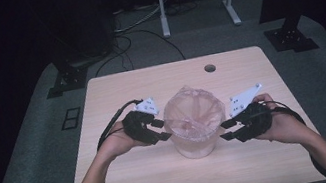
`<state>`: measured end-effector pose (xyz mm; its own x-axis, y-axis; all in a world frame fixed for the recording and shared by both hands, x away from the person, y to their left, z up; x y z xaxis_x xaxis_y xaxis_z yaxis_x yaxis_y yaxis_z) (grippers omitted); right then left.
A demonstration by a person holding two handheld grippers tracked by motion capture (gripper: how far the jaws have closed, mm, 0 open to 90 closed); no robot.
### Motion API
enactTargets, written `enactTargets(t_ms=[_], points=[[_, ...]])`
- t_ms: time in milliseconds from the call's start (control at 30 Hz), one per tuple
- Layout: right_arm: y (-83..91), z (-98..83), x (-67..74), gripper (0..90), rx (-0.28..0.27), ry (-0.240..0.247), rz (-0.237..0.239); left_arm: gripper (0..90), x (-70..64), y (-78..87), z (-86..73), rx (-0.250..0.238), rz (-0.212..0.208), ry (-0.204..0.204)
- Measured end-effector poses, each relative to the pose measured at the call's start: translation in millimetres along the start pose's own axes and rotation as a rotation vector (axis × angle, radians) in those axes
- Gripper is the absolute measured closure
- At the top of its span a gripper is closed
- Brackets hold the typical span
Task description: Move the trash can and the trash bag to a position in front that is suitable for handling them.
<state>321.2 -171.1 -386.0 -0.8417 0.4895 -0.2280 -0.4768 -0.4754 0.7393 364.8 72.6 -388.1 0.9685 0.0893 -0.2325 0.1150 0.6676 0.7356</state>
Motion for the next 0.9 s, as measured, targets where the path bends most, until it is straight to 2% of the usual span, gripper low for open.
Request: enactTargets(t_ms=[67, 133, 267, 533, 767, 900], points=[[-2.9, 0.1, 2.5, 69.9, 0.011, 0.009, 0.002, 66.3, -2.1, -1.9, -1.6, -0.004, -0.033, -0.004], [-4.9, 0.7, 4.0, 76.2, 0.012, 0.018, -0.006, 75.3, -4.6, -3.7, -1.8, -0.010, -0.048, -0.018], [-8.3, 3.3, 6.1, 90.0, 0.014, 0.005, -0.007, 89.0, -11.2, -8.1, 0.3, -0.024, -0.076, -0.044], [-20.3, -3.5, 11.9, 90.0, 0.057, -0.001, 0.012, 89.8, -12.2, -17.8, -6.6, -0.024, -0.090, -0.042], [-30.3, -12.5, 9.9, 90.0, 0.073, -0.031, 0.039, 89.8, -10.9, -28.5, -11.9, -0.031, -0.110, -0.035], [-34.2, -13.7, 10.6, 90.0, 0.087, -0.027, 0.046, 89.8, -11.2, -30.0, -13.8, -0.029, -0.117, -0.035]])
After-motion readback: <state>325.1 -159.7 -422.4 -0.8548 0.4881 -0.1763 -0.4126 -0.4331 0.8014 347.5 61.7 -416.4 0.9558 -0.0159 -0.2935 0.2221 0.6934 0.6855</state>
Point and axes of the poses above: each handheld gripper's, and its own axes: y roughly backward along the jaws, z roughly out of its top, x roughly to its left, the point moved 6 cm from there along -y, roughly forward along the jaws, and after that the axes turned 15 degrees about -z, right-handed, at the moved point
